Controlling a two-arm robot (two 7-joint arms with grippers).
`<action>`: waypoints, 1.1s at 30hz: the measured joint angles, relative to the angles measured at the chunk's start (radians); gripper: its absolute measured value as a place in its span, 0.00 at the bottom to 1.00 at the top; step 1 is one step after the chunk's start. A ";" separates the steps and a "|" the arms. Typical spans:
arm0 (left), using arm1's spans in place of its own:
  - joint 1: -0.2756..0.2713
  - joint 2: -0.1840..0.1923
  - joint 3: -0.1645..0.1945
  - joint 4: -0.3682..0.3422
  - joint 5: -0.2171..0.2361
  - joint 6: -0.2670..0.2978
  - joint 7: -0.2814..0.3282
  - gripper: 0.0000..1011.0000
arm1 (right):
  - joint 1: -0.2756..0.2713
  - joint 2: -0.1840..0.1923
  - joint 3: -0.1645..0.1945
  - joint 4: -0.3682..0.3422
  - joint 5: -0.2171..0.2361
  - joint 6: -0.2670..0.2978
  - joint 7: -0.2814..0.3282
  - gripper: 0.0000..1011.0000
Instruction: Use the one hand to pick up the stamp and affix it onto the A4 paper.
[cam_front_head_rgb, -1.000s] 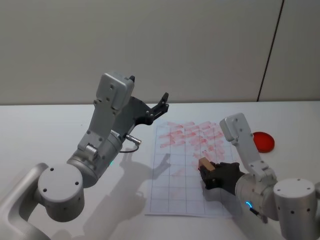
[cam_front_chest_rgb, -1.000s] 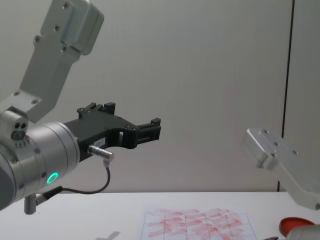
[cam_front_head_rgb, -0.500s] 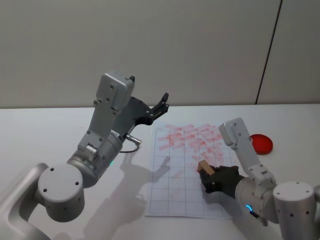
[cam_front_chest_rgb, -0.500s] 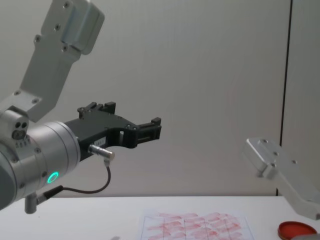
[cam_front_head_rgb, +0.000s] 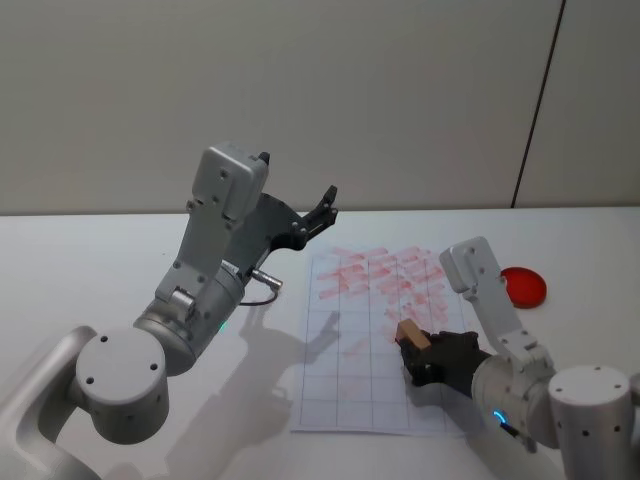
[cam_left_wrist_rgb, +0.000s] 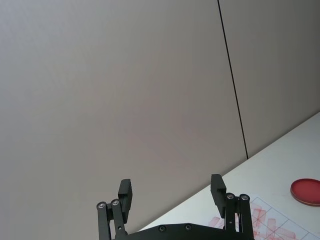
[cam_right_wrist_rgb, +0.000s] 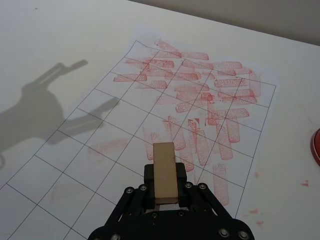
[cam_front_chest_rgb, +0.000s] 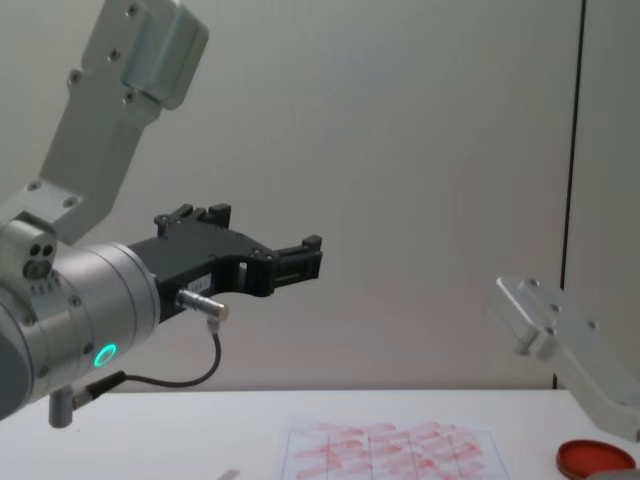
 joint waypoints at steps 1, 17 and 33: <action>0.000 0.000 0.000 0.000 0.000 0.000 0.000 0.99 | 0.000 0.000 0.000 -0.003 0.000 -0.001 0.000 0.22; 0.000 0.000 0.000 0.000 0.000 0.000 0.000 0.99 | 0.012 0.006 0.048 -0.135 0.054 -0.026 -0.086 0.22; 0.000 0.000 0.000 0.000 0.000 0.000 0.000 0.99 | 0.035 0.029 0.127 -0.143 0.098 0.012 -0.215 0.22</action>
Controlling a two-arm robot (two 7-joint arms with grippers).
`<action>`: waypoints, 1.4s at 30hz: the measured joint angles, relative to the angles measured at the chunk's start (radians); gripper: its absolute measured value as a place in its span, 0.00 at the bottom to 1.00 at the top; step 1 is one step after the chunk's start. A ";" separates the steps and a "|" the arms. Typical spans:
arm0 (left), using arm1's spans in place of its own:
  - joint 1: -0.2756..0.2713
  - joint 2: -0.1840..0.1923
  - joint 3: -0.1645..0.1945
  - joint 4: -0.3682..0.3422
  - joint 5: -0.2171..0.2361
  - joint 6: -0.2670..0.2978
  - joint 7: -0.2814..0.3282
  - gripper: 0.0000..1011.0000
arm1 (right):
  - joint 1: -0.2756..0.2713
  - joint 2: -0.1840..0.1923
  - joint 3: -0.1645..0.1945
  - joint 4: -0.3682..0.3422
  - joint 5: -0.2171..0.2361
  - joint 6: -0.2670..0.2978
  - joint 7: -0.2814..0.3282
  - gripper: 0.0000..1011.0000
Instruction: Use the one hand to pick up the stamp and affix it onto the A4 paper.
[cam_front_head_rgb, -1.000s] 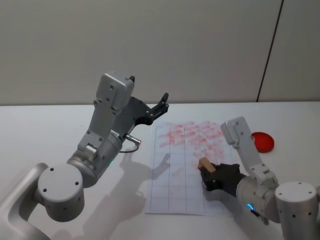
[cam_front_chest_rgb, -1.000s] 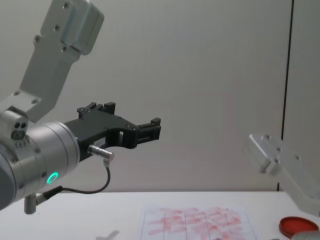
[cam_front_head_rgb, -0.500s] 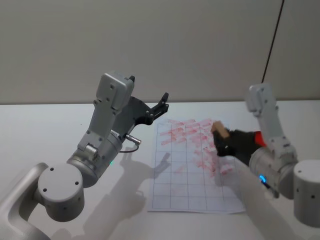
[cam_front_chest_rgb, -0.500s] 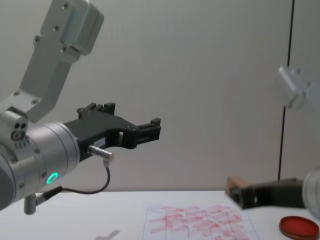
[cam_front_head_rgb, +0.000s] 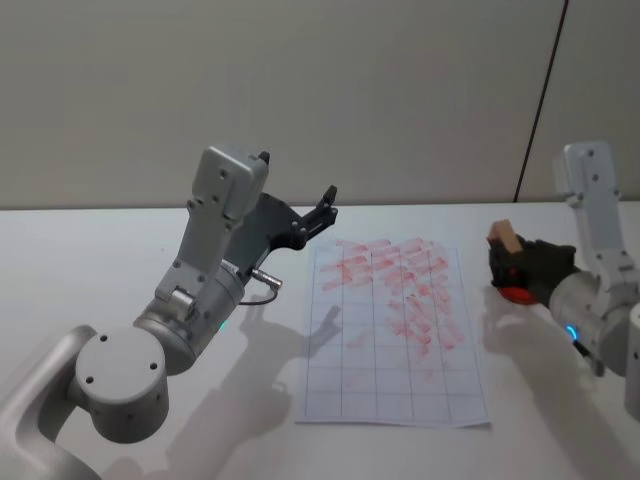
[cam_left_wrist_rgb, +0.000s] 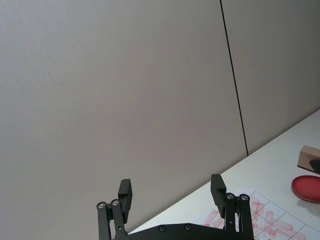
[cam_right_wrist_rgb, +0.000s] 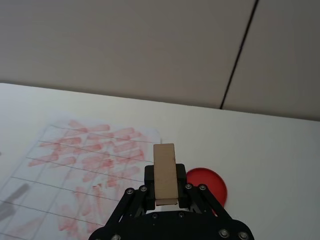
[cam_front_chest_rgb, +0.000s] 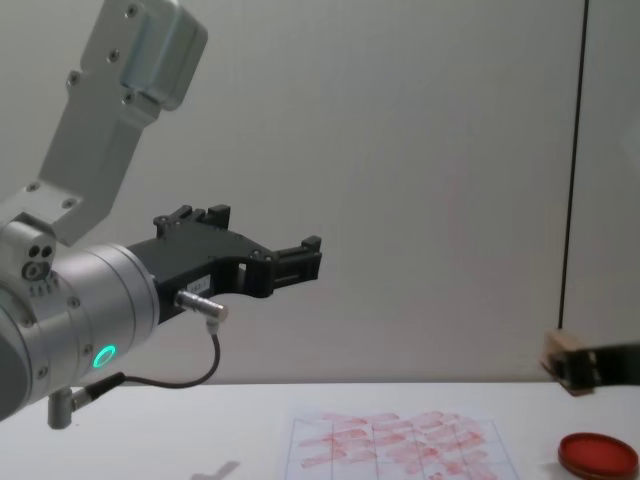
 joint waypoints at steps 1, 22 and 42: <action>0.000 0.000 0.000 0.000 0.000 0.000 0.000 0.99 | 0.001 0.001 0.003 0.006 0.001 0.001 -0.005 0.22; 0.000 0.000 0.000 0.000 0.000 0.000 0.000 0.99 | 0.081 -0.005 0.043 0.230 -0.011 -0.042 -0.033 0.22; 0.000 0.000 0.000 0.000 0.000 0.000 0.000 0.99 | 0.140 -0.026 0.046 0.368 -0.023 -0.119 0.006 0.60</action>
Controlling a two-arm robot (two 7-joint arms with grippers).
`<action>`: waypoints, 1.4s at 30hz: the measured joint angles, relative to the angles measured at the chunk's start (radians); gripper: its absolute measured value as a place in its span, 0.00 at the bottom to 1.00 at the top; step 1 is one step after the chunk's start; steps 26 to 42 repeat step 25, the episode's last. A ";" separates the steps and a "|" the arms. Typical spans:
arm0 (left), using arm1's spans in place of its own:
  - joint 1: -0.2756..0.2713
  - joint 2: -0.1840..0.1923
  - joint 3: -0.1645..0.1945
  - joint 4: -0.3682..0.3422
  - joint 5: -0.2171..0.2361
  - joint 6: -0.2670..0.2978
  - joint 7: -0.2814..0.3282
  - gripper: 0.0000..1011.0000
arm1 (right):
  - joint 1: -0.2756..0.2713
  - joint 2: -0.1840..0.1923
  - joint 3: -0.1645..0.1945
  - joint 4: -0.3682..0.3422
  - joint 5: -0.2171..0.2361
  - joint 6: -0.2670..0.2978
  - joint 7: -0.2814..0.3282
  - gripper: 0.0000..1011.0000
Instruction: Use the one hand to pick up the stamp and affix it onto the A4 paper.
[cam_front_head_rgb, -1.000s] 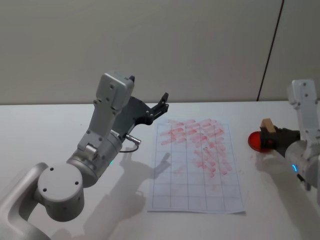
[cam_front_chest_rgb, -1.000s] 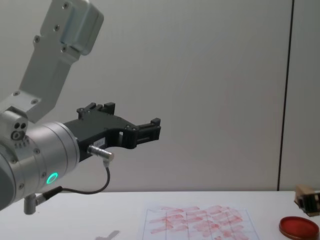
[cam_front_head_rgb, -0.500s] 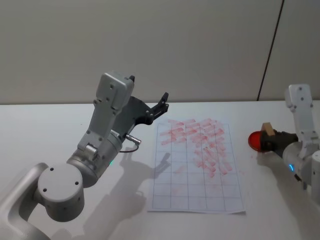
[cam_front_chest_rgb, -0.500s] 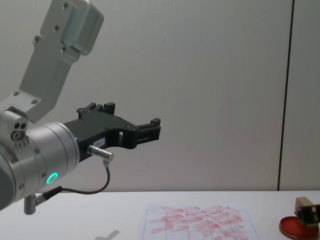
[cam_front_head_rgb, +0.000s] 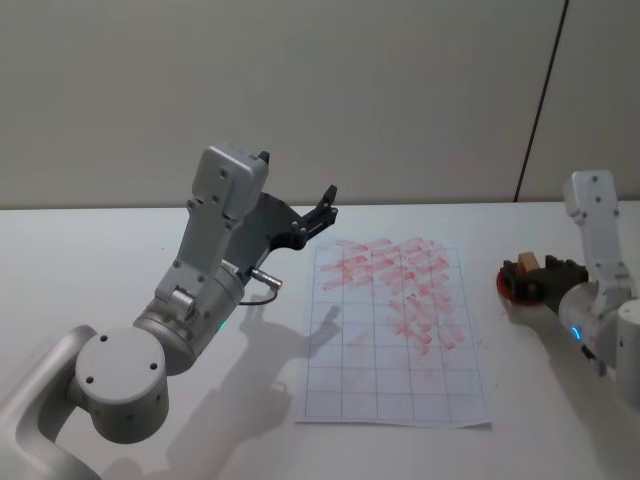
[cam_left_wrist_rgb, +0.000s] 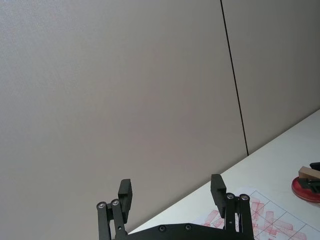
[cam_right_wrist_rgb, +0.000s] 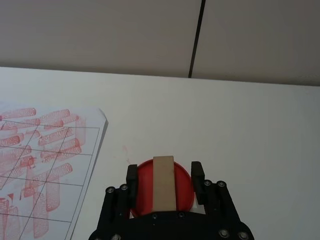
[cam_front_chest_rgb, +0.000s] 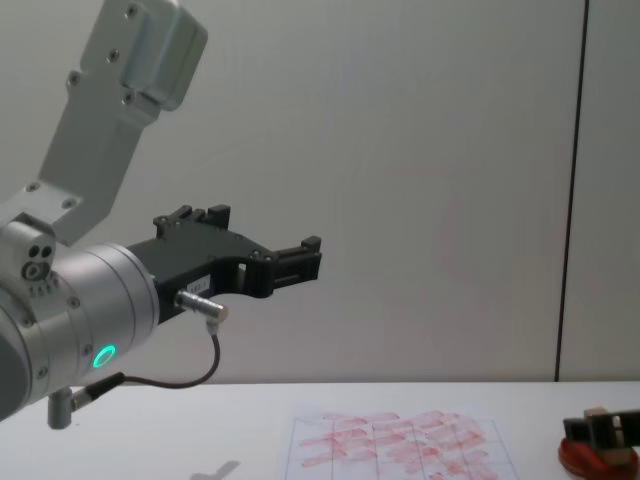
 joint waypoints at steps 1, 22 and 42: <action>0.000 0.000 0.000 0.000 0.000 0.000 0.000 0.99 | 0.000 0.000 0.000 0.000 0.000 -0.005 0.002 0.62; 0.000 0.000 0.000 0.000 0.000 0.000 0.000 0.99 | -0.082 0.046 0.031 -0.159 -0.005 -0.173 0.036 0.99; 0.000 0.000 0.000 0.000 0.000 0.000 0.000 0.99 | -0.099 0.058 0.039 -0.186 -0.002 -0.206 0.043 0.99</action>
